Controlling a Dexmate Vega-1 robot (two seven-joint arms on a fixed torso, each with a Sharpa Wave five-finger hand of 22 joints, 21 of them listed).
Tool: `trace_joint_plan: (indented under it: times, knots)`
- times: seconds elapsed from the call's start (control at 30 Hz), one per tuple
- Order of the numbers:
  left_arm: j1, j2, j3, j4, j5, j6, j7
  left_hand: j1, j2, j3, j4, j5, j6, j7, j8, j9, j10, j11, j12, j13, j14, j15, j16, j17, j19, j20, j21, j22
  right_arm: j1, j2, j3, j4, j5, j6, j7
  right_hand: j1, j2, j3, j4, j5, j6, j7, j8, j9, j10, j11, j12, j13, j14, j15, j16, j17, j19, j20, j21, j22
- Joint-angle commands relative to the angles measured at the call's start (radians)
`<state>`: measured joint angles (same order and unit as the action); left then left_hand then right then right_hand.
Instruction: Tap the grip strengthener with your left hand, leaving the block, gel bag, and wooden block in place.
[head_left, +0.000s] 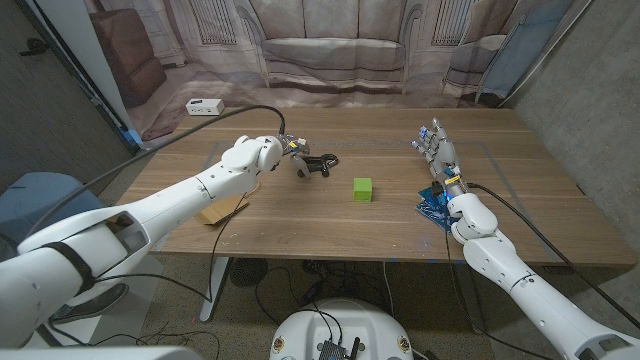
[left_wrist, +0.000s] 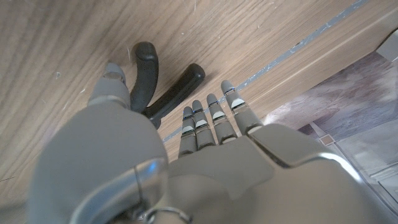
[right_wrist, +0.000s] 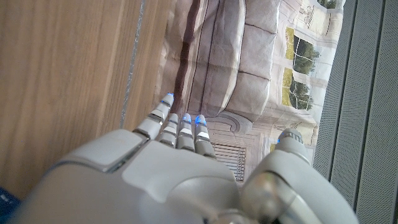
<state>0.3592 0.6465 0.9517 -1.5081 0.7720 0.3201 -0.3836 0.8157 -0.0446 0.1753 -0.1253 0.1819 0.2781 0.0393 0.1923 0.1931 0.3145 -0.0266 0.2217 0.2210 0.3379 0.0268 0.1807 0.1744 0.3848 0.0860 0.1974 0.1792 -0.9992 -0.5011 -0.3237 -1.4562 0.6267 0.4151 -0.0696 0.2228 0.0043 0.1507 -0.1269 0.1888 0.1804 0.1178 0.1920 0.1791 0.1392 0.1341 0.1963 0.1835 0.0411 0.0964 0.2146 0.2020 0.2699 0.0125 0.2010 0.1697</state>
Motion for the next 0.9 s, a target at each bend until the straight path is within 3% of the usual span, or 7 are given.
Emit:
trace_joint_plan:
  times: [0.03,0.9]
  knots:
    - [-0.011,-0.018,0.002,0.046,-0.031,-0.02,0.024,0.01,0.011,0.0,-0.004,0.002,0.012,0.012,0.006,0.002,0.01,0.006,0.003,0.001,0.013,-0.001,0.007,0.001,0.022,0.003,0.011,0.002,0.001,0.0,-0.002,-0.002,-0.003,-0.006,-0.007,0.013,0.0,0.0,-0.001,0.001,0.008,-0.003,0.0,0.006,0.007,-0.001,-0.001,0.003,0.007,0.002,-0.002,0.004,0.013,0.001,-0.002,0.003]
    - [-0.051,-0.055,0.044,0.159,-0.09,-0.071,0.041,0.038,0.027,0.01,-0.013,0.003,0.031,0.02,0.011,0.001,0.034,0.011,0.011,0.002,0.035,-0.005,0.011,0.001,0.044,-0.001,0.015,0.001,0.004,0.006,0.002,-0.005,0.002,-0.012,-0.019,0.014,0.001,-0.001,-0.001,0.001,0.009,-0.004,0.001,0.006,0.008,0.001,-0.001,0.003,0.01,0.0,-0.001,0.004,0.017,0.001,-0.002,0.002]
